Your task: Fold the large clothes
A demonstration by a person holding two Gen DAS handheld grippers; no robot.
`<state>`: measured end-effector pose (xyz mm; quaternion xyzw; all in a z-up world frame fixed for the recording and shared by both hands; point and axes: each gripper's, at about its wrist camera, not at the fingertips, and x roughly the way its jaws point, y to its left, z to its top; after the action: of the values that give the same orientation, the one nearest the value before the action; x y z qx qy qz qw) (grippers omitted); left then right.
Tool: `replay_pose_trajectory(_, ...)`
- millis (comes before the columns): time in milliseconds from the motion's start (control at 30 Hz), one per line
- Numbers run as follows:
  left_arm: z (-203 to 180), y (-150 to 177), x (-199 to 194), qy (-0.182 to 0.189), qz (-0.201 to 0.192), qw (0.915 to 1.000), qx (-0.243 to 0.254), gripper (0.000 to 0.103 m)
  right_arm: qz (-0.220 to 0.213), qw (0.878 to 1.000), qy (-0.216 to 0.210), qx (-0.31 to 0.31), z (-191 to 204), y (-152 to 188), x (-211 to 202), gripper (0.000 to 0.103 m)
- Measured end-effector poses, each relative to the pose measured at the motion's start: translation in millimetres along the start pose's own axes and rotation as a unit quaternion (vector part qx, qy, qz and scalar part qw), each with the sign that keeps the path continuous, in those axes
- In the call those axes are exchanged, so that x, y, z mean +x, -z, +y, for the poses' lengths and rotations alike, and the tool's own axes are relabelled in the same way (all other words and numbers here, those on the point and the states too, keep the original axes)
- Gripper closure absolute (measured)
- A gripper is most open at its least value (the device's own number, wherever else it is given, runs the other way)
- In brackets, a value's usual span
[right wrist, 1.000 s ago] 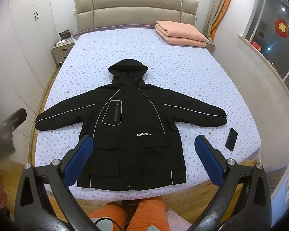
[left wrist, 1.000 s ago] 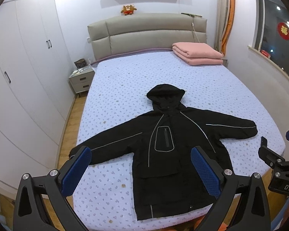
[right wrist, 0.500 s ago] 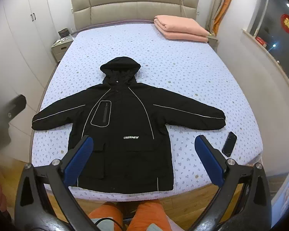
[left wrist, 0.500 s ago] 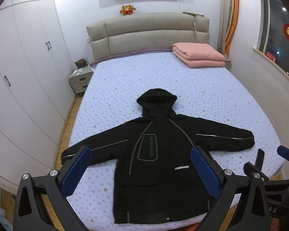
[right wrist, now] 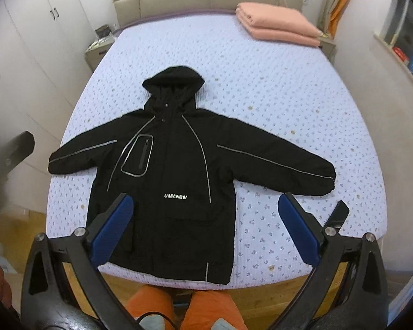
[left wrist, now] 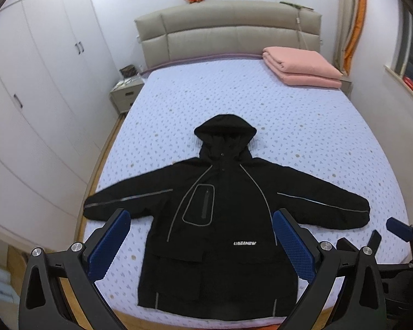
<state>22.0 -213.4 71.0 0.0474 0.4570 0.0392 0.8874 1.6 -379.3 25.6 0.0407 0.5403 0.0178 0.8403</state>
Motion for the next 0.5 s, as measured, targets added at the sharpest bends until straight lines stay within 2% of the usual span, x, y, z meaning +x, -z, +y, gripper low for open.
replay_pose_trajectory(200, -4.3, 5.4, 27.4, -0.007, 0.039, 0.9992, -0.005, 0.000, 0.025, 1.000, -0.009, -0.009, -0.1, -4.8, 17.8, 0.000)
replay_pose_trajectory(367, 6.2, 3.9, 49.1, 0.002, 0.050, 0.9987, -0.006, 0.000, 0.045, 0.999, -0.001, -0.009, 5.7, -5.9, 35.9, 0.000)
replay_pose_trajectory(500, 14.6, -3.1, 69.1, -0.013, 0.047, 0.9987, 0.014, 0.000, 0.058, 0.998, 0.021, -0.004, 15.6, -8.3, 42.8, 0.000)
